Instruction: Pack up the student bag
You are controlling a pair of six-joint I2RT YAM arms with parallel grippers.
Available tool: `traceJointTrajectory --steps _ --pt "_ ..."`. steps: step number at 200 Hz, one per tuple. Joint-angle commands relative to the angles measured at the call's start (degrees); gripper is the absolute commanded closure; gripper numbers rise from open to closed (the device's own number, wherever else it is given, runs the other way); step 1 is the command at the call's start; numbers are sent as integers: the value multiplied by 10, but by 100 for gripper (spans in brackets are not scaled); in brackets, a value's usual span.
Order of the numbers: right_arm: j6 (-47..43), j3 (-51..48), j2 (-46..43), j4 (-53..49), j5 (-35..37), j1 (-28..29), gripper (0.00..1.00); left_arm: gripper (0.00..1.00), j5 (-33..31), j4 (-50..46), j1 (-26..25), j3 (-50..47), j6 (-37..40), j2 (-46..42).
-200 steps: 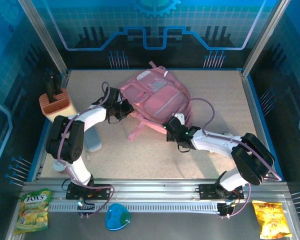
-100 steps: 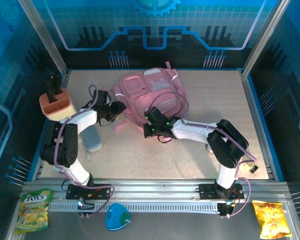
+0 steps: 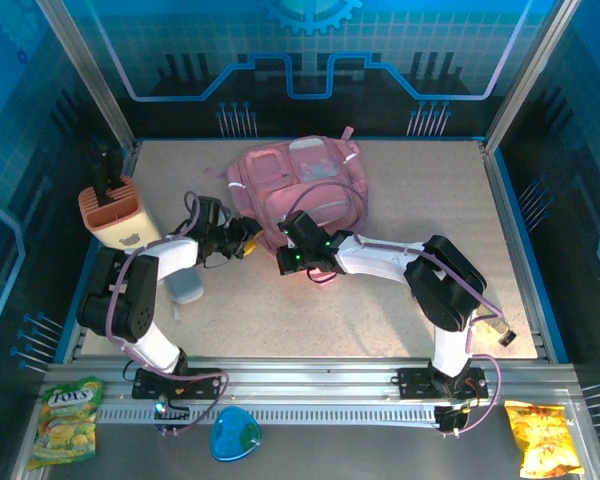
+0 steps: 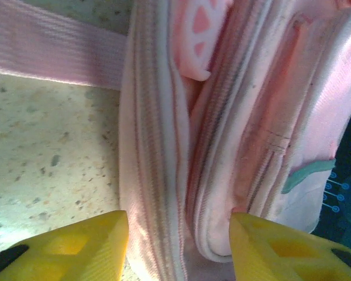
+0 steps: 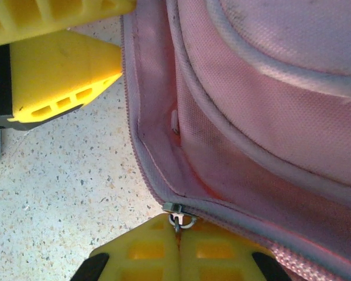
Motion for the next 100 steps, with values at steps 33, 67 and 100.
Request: traceJointTrajectory --steps 33,67,100 --pt "-3 5 2 2 -2 8 100 66 6 32 -11 9 -21 44" --pt "-2 -17 -19 -20 39 5 100 82 -13 21 -11 13 -9 47" --pt "7 -93 -86 -9 74 -18 100 93 -20 10 -7 20 6 48"
